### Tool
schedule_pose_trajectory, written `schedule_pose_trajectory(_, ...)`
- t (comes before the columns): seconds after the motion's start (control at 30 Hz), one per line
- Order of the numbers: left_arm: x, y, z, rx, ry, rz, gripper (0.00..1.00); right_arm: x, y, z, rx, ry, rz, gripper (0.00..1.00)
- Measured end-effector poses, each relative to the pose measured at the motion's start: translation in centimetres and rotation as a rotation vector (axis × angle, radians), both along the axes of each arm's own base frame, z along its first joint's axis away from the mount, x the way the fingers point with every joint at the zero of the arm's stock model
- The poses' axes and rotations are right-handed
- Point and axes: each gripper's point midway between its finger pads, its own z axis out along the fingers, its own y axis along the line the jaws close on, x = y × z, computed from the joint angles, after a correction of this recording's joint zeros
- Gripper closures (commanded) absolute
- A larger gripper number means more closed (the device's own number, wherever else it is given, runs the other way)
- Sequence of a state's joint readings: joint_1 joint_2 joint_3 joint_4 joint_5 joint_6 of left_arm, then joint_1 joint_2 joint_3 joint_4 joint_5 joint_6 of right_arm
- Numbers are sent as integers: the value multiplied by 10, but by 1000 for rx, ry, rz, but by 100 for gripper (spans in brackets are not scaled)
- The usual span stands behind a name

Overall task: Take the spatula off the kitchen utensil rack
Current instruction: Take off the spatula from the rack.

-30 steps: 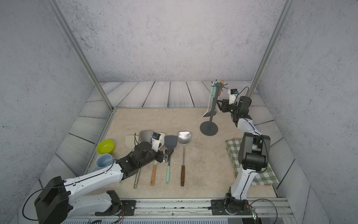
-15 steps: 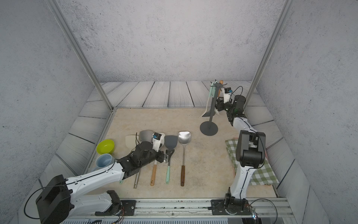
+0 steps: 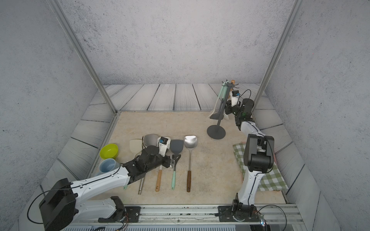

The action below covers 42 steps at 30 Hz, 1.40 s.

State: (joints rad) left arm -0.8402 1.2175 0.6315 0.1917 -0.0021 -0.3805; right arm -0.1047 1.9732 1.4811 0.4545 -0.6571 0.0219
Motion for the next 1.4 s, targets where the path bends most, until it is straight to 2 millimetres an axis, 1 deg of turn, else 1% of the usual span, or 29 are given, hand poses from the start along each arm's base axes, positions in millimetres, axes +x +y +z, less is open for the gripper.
schedule_pose_trajectory(0.27, 0, 0, 0, 0, 1, -1, 1, -2, -1, 3, -9, 1, -25, 100)
schedule_pose_trajectory(0.43, -1, -1, 0, -1, 2, -4, 1, -3, -8, 9, -15, 5, -73, 100)
schedule_pose_trajectory(0.5, -1, -1, 0, -1, 3, -6, 1, -3, -14, 14, -21, 4, -113, 100)
schedule_pose_trajectory(0.6, -1, -1, 0, -1, 3, -6, 1, -2, -29, 17, -37, 16, -211, 100)
schedule_pose_trajectory(0.73, -1, -1, 0, -2, 3, -6, 1, -3, -56, 21, -72, 40, -371, 100)
schedule_pose_trajectory(0.83, -1, -1, 0, -1, 3, -7, 1, -8, -72, 25, -95, 50, -471, 100)
schedule_pose_trajectory(0.9, -1, -1, 0, -2, 2, -6, 1, -15, -81, 25, -106, 62, -525, 100)
schedule_pose_trajectory(1.0, -2, 0, 2, -5, -1, -6, 1, -31, -93, 21, -121, 91, -596, 100)
schedule_pose_trajectory(1.1, -3, 2, 9, -15, -12, -5, 1, -53, -98, 15, -115, 126, -640, 100)
schedule_pose_trajectory(1.23, -4, 5, 25, -44, -44, 1, 1, -87, -96, 9, -79, 171, -655, 100)
schedule_pose_trajectory(1.4, -7, 11, 46, -85, -87, 11, 1, -127, -83, 0, -12, 203, -619, 100)
